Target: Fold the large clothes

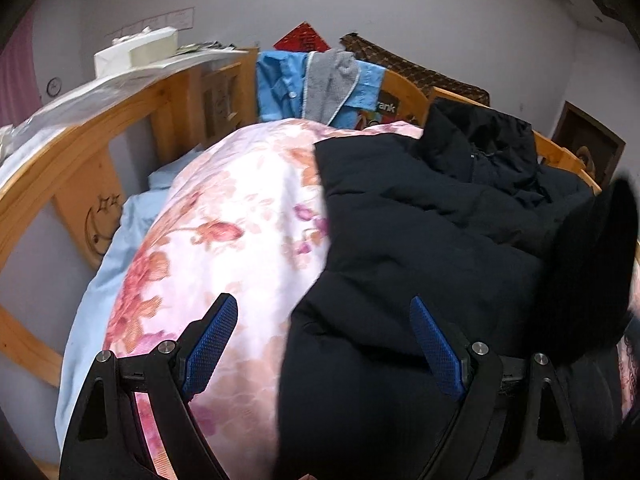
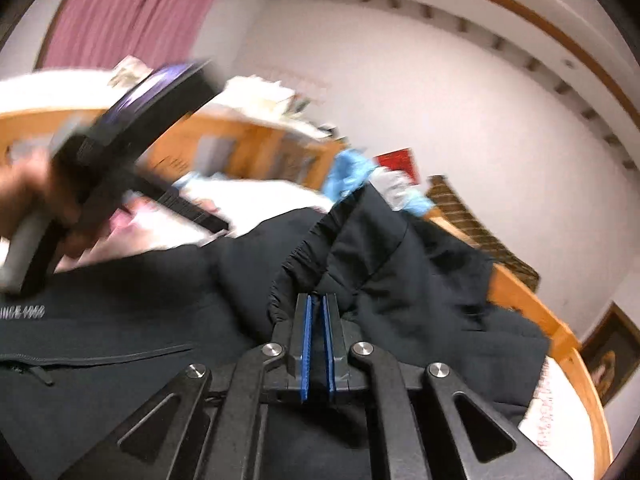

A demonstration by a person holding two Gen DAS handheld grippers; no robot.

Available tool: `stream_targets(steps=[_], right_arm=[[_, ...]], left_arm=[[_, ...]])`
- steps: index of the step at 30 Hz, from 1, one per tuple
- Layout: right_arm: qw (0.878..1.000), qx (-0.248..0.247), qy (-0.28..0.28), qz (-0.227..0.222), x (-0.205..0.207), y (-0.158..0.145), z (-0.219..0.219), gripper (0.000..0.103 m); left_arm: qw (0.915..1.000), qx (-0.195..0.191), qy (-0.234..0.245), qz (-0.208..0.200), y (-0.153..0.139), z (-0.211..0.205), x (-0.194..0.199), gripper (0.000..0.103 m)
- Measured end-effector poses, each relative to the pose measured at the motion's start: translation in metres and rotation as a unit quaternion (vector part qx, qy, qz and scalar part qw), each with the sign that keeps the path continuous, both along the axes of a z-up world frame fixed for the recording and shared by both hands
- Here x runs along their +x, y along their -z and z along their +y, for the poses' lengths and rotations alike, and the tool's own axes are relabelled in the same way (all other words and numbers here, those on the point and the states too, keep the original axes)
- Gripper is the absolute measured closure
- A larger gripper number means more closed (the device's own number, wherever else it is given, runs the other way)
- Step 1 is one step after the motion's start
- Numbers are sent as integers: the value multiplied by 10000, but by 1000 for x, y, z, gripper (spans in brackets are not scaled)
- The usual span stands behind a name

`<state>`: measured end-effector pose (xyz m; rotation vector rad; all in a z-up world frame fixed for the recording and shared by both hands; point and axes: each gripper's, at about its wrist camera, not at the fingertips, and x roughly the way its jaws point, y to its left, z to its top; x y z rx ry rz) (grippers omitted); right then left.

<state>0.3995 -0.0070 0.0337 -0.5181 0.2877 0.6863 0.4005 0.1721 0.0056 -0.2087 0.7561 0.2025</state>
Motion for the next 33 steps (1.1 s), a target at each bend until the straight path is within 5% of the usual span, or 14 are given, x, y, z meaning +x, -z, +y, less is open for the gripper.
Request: stream_targets(steps=[5,10,14,18,21,23,30,33], right_arm=[[9942,340,981,264,60,-26,-59,98],[9766,261,1901,973,117,0,-109,97],[9442,-55,2708,1874,144,49,-153,96],[9268,580,2883,2336,130,51,-188,94],[9292,1097,2632,2352,121,41,-195,71],[9218,1500,2445,2608,126,40,-198,37],[8608,2653,2856,3272,129,51,-242,33],[8482,3004,2756,3382,122,47,-263,31]], left_arm=[[9996,260,133,60,1,-21,17,19],[9975,557,187,389,18,-42,36,19],[9964,625,242,517,31,-51,43,19],[9965,653,411,332,28,-60,40,19],[9950,748,651,93,22,-70,36,19],[9934,837,787,49,22,-78,36,19],[9924,839,848,310,38,-85,45,19],[9931,742,839,355,41,-82,47,19]])
